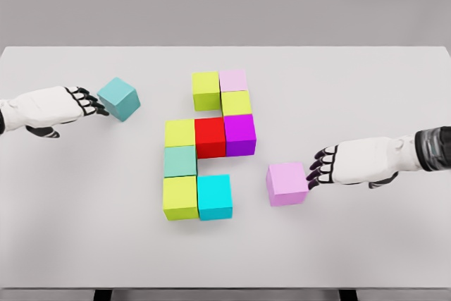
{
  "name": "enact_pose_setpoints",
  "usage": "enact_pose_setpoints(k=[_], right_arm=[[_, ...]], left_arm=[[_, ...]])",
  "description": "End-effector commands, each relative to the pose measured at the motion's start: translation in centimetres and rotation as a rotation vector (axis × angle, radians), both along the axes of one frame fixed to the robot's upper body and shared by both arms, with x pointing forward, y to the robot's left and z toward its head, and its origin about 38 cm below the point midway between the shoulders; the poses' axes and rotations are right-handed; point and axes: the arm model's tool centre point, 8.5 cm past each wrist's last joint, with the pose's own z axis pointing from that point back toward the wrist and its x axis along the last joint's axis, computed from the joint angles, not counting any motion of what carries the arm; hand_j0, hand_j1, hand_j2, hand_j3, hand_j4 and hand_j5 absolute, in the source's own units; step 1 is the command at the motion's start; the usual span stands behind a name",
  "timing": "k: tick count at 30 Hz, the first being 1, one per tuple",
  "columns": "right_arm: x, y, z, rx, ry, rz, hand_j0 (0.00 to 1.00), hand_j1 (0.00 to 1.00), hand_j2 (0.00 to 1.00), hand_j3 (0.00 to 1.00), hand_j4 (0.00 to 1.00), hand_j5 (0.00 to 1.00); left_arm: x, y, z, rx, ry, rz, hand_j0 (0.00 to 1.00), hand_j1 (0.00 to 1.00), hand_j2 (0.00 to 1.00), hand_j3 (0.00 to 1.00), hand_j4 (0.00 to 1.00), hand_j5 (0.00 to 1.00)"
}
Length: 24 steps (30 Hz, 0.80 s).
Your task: Assemble the squares on the desktop into the number 2
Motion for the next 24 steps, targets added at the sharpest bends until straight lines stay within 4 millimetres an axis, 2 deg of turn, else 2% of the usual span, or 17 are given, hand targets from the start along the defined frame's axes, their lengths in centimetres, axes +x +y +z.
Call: enact_pose_setpoints(k=[1,10,12,16,17,22,24], right_arm=[[0.0,0.3,0.0,0.008,0.001,0.003,0.98,0.98,0.98,0.98,0.98,0.98],[0.2,0.2,0.2,0.003,-0.008,0.0,0.98,0.98,0.98,0.98,0.98,0.98],[0.3,0.0,0.2,-0.004,-0.014,-0.001,0.98,0.98,0.98,0.98,0.98,0.98],[0.3,0.1,0.2,-0.007,-0.019,0.001,0.98,0.98,0.98,0.98,0.98,0.98],[0.4,0.1,0.2,-0.006,-0.02,0.002,0.98,0.98,0.98,0.98,0.98,0.98],[0.5,0.8,0.1,0.003,-0.021,0.017,0.98,0.98,0.98,0.98,0.98,0.98],[0.5,0.9,0.1,0.004,-0.021,0.018,0.98,0.98,0.98,0.98,0.98,0.98]], left_arm=[[0.1,-0.4,-0.2,-0.011,0.003,-0.002,0.96,0.96,0.96,0.96,0.96,0.96],[0.7,-1.8,-0.2,-0.033,-0.006,-0.023,0.96,0.96,0.96,0.96,0.96,0.96],[1.0,-2.6,-0.1,-0.045,-0.014,-0.035,0.96,0.96,0.96,0.96,0.96,0.96],[1.5,-2.4,0.4,-0.043,-0.025,-0.028,0.96,0.96,0.96,0.96,0.96,0.96],[1.7,-3.0,0.4,-0.052,-0.027,-0.034,0.96,0.96,0.96,0.96,0.96,0.96],[2.5,-2.9,0.0,-0.051,-0.024,-0.014,0.98,0.98,0.98,0.98,0.98,0.98],[2.7,-3.4,0.0,-0.056,-0.025,-0.02,0.98,0.98,0.98,0.98,0.98,0.98]])
